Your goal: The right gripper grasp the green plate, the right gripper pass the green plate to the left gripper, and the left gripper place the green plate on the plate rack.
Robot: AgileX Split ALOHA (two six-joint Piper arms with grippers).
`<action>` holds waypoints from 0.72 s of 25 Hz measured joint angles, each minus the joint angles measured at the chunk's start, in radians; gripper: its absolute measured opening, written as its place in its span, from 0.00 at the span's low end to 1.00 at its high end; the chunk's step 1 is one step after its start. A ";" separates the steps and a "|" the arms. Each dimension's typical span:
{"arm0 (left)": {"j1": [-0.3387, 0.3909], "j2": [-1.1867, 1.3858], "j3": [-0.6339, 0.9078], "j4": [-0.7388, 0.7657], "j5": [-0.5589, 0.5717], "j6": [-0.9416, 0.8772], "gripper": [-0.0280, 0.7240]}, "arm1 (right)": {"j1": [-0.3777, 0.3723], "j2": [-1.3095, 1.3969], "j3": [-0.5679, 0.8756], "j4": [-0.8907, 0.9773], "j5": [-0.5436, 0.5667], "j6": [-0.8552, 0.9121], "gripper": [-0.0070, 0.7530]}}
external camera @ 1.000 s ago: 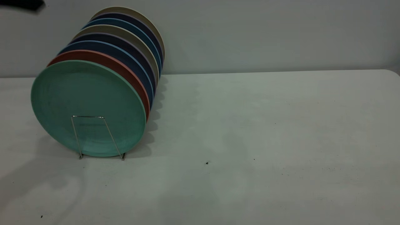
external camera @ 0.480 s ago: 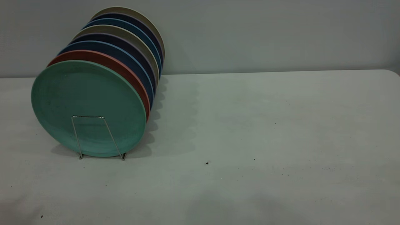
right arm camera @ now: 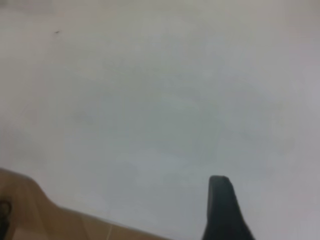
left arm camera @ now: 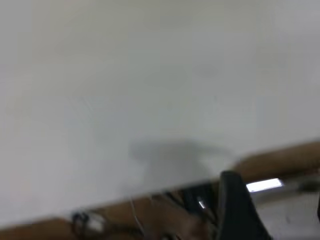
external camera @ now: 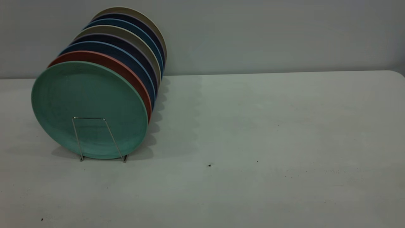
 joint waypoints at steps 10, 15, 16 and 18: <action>0.000 -0.293 0.289 -0.013 -0.040 -0.071 0.69 | 0.000 -0.015 0.001 0.020 0.000 0.001 0.64; 0.000 -0.404 0.291 -0.017 -0.041 -0.148 0.70 | 0.000 -0.015 0.001 0.020 0.000 0.001 0.64; 0.000 -0.418 0.291 -0.012 -0.041 -0.167 0.70 | 0.000 -0.015 0.001 0.020 0.000 0.001 0.64; 0.000 -0.446 0.291 0.006 -0.041 -0.212 0.70 | 0.000 -0.015 0.001 0.020 0.000 0.001 0.64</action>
